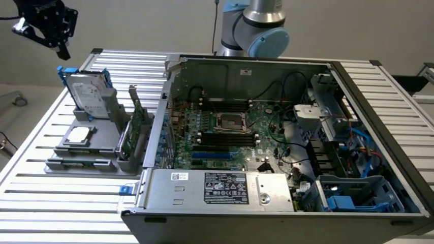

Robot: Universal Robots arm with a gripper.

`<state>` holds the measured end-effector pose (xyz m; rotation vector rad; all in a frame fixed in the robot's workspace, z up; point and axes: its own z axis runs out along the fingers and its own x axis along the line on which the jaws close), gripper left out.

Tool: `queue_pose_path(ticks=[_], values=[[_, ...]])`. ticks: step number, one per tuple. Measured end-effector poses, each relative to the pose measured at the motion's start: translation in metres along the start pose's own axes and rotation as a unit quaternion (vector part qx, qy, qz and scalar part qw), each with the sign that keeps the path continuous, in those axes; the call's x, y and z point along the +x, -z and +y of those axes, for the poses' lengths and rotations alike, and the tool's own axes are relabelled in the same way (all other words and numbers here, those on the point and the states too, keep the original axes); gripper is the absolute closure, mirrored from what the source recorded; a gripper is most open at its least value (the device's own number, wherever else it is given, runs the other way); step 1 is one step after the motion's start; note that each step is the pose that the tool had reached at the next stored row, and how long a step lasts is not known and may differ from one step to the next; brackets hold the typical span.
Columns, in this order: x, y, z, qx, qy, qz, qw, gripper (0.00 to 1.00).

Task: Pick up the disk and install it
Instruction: 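Pick up the disk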

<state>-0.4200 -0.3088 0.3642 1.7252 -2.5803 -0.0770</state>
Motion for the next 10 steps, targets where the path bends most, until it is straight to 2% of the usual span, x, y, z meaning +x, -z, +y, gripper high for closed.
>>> queue_pose_path(ticks=[4, 5, 6, 10], values=[[0.0, -0.0003, 0.0, 0.0126, 0.029, -0.0034, 0.9995, 0.89], [0.0001, -0.0003, -0.0001, 0.0149, 0.037, -0.0038, 0.9992, 0.89], [0.0, -0.0003, -0.0002, 0.0157, 0.046, -0.0037, 0.9988, 0.89], [0.0001, -0.0006, 0.0, 0.0158, 0.082, -0.0022, 0.9965, 0.89]])
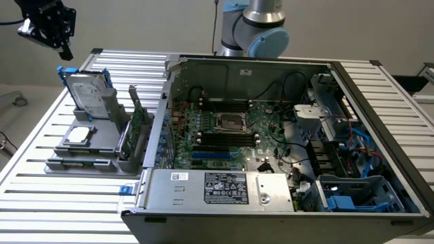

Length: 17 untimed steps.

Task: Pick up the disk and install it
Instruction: 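Pick up the disk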

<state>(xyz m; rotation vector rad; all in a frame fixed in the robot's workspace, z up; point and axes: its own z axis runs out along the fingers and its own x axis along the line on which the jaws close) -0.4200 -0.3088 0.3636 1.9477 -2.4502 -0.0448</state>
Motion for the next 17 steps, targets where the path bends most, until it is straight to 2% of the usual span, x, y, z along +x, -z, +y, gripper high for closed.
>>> queue_pose_path(ticks=[4, 8, 13, 17], values=[[0.0, -0.0003, 0.0, -0.0003, 0.036, 0.001, 0.9994, 0.89], [0.0, -0.0007, 0.0, -0.0006, 0.072, 0.0021, 0.9974, 0.89], [0.0, -0.0014, -0.0001, -0.0011, 0.118, 0.0035, 0.9931, 0.89], [0.0, -0.002, -0.0001, -0.0014, 0.153, 0.0045, 0.9881, 0.89]])
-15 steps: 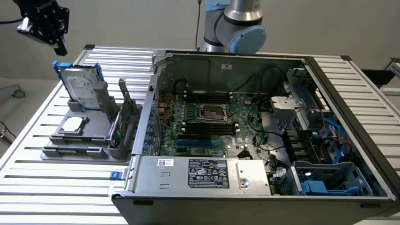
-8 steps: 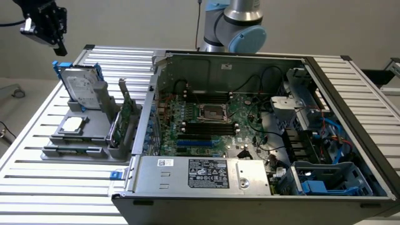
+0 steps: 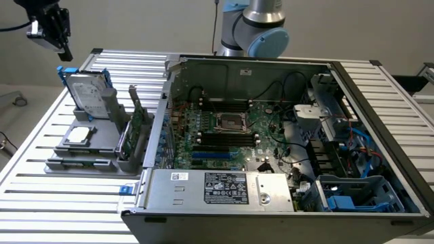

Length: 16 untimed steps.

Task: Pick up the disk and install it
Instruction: 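Pick up the disk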

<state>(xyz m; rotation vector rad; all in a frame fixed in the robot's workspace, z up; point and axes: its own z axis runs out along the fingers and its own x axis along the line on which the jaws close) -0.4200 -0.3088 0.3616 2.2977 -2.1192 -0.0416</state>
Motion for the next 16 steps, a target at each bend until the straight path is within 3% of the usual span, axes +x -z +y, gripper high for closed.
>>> queue_pose_path(ticks=[3, 6, 7, 10, 11, 13, 15, 16], values=[[-0.0001, -0.0002, 0.0001, -0.0001, 0.022, 0.0007, 0.9997, 0.89], [-0.0001, -0.0002, 0.0002, -0.0002, 0.024, 0.0008, 0.9997, 0.76], [-0.0001, -0.0002, 0.0002, -0.0002, 0.024, 0.0008, 0.9997, 0.76], [-0.0001, -0.0007, 0.0003, -0.0002, 0.024, 0.0008, 0.9997, 0.58], [-0.0001, -0.0014, 0.0005, 0.0, 0.024, 0.0008, 0.9997, 0.58], [-0.0001, -0.0031, 0.0009, -0.0002, 0.024, 0.0008, 0.9997, 0.47], [-0.0002, -0.0066, 0.0015, -0.0002, 0.024, 0.0011, 0.9997, 0.47], [-0.0002, -0.0084, 0.0018, -0.0003, 0.024, 0.0011, 0.9997, 0.4]])
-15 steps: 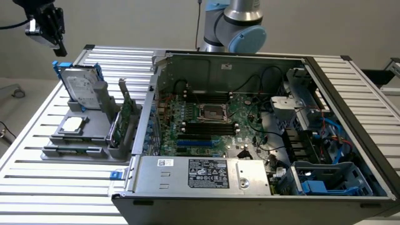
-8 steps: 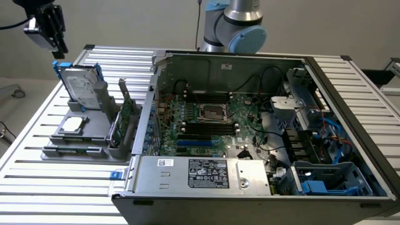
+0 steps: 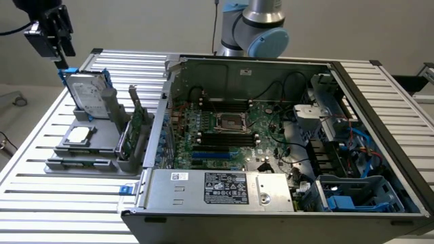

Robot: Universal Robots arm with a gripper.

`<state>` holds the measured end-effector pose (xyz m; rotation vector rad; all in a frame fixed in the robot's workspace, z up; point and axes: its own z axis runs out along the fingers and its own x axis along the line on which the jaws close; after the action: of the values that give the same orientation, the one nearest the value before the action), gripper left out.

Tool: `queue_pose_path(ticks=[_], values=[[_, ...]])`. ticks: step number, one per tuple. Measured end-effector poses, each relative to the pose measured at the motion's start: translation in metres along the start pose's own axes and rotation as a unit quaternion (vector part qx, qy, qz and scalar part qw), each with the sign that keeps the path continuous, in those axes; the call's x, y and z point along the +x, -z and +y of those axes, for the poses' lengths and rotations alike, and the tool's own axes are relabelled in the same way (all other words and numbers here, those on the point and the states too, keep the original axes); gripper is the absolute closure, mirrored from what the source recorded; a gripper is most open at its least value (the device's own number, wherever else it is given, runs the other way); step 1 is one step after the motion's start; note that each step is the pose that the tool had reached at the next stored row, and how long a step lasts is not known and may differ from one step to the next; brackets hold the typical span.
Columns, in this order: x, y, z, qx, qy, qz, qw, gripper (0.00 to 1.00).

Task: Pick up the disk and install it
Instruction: 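Pick up the disk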

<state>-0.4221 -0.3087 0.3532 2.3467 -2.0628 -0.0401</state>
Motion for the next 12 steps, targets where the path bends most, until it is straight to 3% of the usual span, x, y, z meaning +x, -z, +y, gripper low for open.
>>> queue_pose_path(ticks=[12], values=[[-0.002, -0.022, 0.0037, 0.0001, 0.002, 0.0001, 1.0, 0.4]])
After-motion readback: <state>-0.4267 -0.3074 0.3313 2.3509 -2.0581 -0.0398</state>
